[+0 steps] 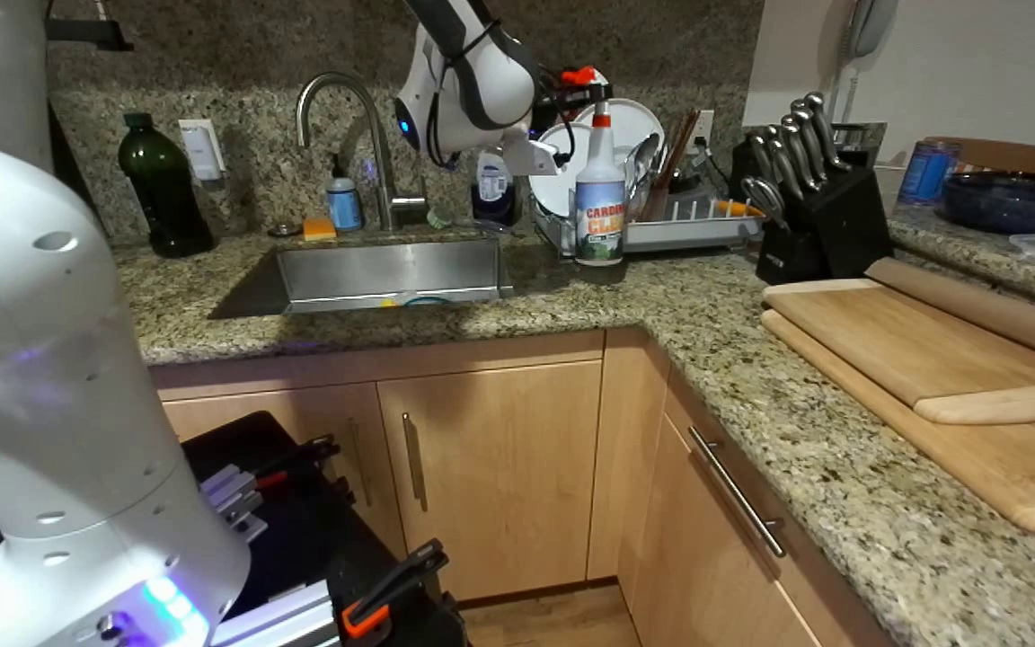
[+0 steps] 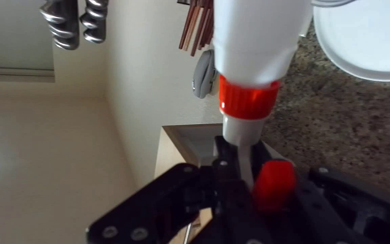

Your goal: Move the spray bottle to the left, open the faucet

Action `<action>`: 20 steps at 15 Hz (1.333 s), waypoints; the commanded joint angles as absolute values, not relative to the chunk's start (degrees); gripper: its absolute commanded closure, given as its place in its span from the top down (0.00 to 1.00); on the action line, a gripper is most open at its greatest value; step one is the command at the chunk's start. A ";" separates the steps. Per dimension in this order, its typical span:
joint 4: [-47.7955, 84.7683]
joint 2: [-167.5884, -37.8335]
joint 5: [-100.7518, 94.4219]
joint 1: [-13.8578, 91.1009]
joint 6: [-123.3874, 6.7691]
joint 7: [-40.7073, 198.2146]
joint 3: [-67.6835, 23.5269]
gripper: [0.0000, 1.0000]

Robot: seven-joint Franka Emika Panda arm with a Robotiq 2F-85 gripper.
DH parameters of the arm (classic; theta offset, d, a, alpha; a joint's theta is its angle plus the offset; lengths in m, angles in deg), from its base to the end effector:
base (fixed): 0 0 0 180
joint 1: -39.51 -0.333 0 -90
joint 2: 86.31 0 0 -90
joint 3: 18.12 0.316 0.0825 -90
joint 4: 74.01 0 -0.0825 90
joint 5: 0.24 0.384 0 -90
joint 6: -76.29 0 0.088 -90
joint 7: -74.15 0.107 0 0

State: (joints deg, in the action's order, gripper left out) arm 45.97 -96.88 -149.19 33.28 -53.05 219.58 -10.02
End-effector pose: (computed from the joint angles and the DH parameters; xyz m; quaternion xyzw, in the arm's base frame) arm 0.5879 0.1333 0.3715 0.6773 0.0026 0.7251 0.1248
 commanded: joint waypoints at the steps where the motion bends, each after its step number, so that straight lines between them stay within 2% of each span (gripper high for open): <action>1: 51.04 -92.57 -149.14 32.89 -51.02 214.79 -9.29 0.05; 5: 56.16 -91.85 -148.94 35.61 -46.95 218.84 -11.90 0.05; 8: 59.86 -92.44 -150.27 39.86 -43.06 230.58 -15.75 0.05; 9: 56.18 -91.05 -144.30 48.80 -45.21 225.33 -4.91 0.05; 16: 44.43 -97.87 -144.34 75.19 -42.80 223.67 21.57 0.05; 20: 45.44 -105.01 -149.77 90.93 -37.26 223.55 35.52 0.05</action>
